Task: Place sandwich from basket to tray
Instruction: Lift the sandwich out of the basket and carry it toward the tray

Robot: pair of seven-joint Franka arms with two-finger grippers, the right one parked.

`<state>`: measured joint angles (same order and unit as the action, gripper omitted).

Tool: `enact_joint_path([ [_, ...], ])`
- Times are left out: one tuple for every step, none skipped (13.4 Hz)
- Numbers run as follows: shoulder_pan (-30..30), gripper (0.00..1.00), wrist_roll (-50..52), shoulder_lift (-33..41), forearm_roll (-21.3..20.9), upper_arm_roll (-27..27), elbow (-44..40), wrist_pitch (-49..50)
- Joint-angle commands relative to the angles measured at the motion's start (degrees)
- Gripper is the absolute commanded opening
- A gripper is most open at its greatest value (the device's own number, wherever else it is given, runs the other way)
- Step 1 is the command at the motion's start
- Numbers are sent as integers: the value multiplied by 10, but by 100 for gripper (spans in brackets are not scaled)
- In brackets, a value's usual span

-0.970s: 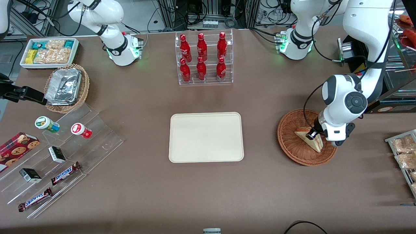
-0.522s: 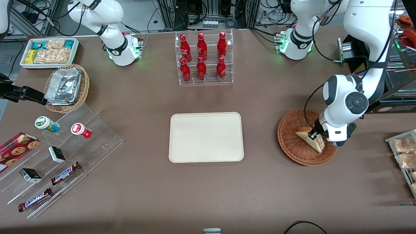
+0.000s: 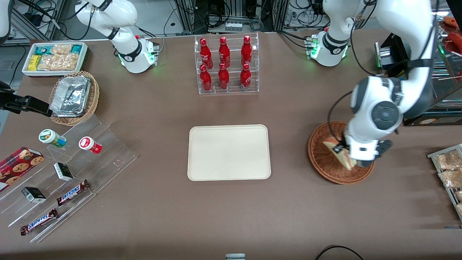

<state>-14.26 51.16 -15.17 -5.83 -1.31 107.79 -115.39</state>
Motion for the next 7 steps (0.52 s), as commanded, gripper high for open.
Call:
enact_joint_path([
  [-73, 0, -32, 1, -10, 5, -28, 32],
  [-102, 0, -40, 0, -10, 6, -37, 31],
  [-127, 0, -54, -4, -9, 5, -50, 31],
  [-152, 0, -75, -20, -8, 5, -71, 32],
  [-182, 0, -93, -43, -8, 4, -102, 34],
  [-207, 0, -97, -74, -5, 4, -137, 44],
  [-231, 0, -95, -112, -1, 5, -184, 65],
])
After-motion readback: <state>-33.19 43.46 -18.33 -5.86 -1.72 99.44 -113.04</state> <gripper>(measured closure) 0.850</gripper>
